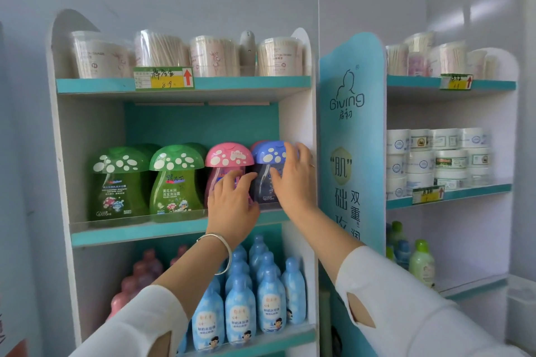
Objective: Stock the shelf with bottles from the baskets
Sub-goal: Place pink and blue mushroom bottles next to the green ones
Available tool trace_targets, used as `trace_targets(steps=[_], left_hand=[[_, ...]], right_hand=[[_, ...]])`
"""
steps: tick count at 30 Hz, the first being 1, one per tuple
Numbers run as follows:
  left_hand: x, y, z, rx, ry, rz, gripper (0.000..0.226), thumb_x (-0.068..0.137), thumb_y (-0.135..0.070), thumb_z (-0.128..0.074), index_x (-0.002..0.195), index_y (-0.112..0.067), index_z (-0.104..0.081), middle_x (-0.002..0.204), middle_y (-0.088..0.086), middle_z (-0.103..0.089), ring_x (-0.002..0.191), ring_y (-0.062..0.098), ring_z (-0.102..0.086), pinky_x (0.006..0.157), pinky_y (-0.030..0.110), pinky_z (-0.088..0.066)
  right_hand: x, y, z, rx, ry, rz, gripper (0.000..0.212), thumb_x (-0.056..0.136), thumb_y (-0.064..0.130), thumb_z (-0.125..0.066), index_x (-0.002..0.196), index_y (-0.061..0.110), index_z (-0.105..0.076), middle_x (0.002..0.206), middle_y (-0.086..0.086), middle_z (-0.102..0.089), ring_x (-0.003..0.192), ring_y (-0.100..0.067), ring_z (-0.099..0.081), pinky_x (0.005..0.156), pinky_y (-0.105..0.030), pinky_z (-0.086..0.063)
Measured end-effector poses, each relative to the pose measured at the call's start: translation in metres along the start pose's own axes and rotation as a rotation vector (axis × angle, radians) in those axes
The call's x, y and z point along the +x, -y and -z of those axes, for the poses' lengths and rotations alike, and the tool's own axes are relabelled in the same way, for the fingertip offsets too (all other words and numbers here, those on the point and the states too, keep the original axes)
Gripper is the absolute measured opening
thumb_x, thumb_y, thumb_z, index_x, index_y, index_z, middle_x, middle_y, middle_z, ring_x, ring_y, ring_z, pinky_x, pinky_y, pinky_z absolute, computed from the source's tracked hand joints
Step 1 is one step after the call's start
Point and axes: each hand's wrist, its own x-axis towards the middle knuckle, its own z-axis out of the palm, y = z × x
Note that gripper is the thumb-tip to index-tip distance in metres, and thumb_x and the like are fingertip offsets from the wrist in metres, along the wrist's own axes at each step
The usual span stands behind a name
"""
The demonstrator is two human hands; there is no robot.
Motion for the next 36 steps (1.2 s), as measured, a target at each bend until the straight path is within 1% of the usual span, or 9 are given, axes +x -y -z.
trace_targets(steps=[4, 7, 9, 13, 17, 21, 25, 30, 36], left_hand=[[0.012, -0.002, -0.001, 0.03, -0.044, -0.039, 0.057, 0.075, -0.012, -0.055, 0.132, -0.018, -0.05, 0.143, 0.014, -0.039, 0.131, 0.039, -0.036, 0.106, 0.045, -0.033], [0.025, 0.004, -0.006, 0.102, -0.086, -0.123, 0.059, 0.055, -0.01, -0.064, 0.114, -0.01, -0.064, 0.122, 0.024, -0.058, 0.112, 0.049, -0.055, 0.087, 0.054, -0.048], [0.033, 0.008, -0.008, 0.199, -0.098, -0.143, 0.062, 0.05, -0.005, -0.074, 0.111, -0.009, -0.065, 0.118, 0.024, -0.06, 0.11, 0.049, -0.056, 0.088, 0.056, -0.047], [0.046, 0.01, -0.009, 0.226, -0.157, -0.12, 0.056, 0.065, -0.003, -0.07, 0.12, -0.012, -0.06, 0.132, 0.019, -0.053, 0.128, 0.044, -0.043, 0.107, 0.053, -0.032], [0.05, 0.008, -0.014, 0.209, -0.137, -0.054, 0.054, 0.083, -0.014, -0.057, 0.136, -0.019, -0.045, 0.15, 0.012, -0.03, 0.142, 0.036, -0.018, 0.116, 0.049, -0.01], [0.052, 0.008, -0.016, 0.216, -0.183, -0.062, 0.051, 0.079, -0.01, -0.061, 0.129, -0.02, -0.053, 0.146, 0.016, -0.037, 0.138, 0.043, -0.026, 0.113, 0.054, -0.018], [0.062, 0.008, -0.007, 0.221, -0.118, 0.0, 0.049, 0.093, -0.023, -0.049, 0.139, -0.03, -0.038, 0.154, 0.009, -0.019, 0.144, 0.036, -0.008, 0.117, 0.046, -0.006], [0.067, 0.006, -0.003, 0.246, -0.106, 0.018, 0.042, 0.094, -0.027, -0.047, 0.136, -0.033, -0.042, 0.148, 0.005, -0.03, 0.139, 0.034, -0.019, 0.114, 0.047, -0.02], [0.064, 0.002, -0.002, 0.266, -0.096, 0.016, 0.043, 0.095, -0.027, -0.045, 0.137, -0.033, -0.04, 0.148, 0.005, -0.028, 0.14, 0.032, -0.017, 0.113, 0.047, -0.019]], right_hand=[[0.026, 0.007, 0.0, -0.172, 0.131, 0.1, 0.062, 0.091, 0.029, -0.057, 0.145, 0.015, -0.03, 0.151, -0.013, -0.024, 0.137, -0.033, -0.026, 0.112, -0.036, -0.022], [0.037, 0.01, -0.005, -0.243, 0.241, 0.102, 0.063, 0.09, 0.036, -0.058, 0.145, 0.021, -0.03, 0.15, -0.012, -0.025, 0.136, -0.036, -0.025, 0.11, -0.041, -0.025], [0.04, 0.01, -0.008, -0.266, 0.298, 0.099, 0.057, 0.09, 0.036, -0.058, 0.141, 0.024, -0.035, 0.148, -0.009, -0.029, 0.136, -0.039, -0.023, 0.109, -0.046, -0.027], [0.043, 0.012, -0.01, -0.335, 0.275, 0.144, 0.038, 0.094, 0.025, -0.054, 0.131, 0.025, -0.047, 0.138, -0.007, -0.039, 0.127, -0.041, -0.031, 0.102, -0.047, -0.033], [0.045, 0.011, -0.01, -0.366, 0.234, 0.165, 0.037, 0.093, 0.025, -0.057, 0.129, 0.026, -0.05, 0.132, -0.006, -0.043, 0.12, -0.038, -0.036, 0.095, -0.042, -0.037], [0.048, 0.003, -0.016, -0.309, 0.237, 0.177, 0.039, 0.093, 0.025, -0.054, 0.132, 0.03, -0.048, 0.134, -0.006, -0.043, 0.122, -0.038, -0.036, 0.101, -0.044, -0.035], [0.052, -0.004, -0.016, -0.262, 0.268, 0.208, 0.048, 0.091, 0.032, -0.058, 0.137, 0.03, -0.045, 0.14, -0.005, -0.04, 0.127, -0.035, -0.034, 0.11, -0.046, -0.029], [0.055, -0.007, -0.014, -0.224, 0.291, 0.248, 0.049, 0.089, 0.031, -0.061, 0.135, 0.027, -0.047, 0.141, -0.006, -0.04, 0.131, -0.034, -0.032, 0.111, -0.047, -0.026], [0.05, -0.009, -0.014, -0.228, 0.273, 0.261, 0.053, 0.09, 0.032, -0.059, 0.139, 0.027, -0.042, 0.143, -0.005, -0.037, 0.133, -0.033, -0.029, 0.11, -0.043, -0.027]])
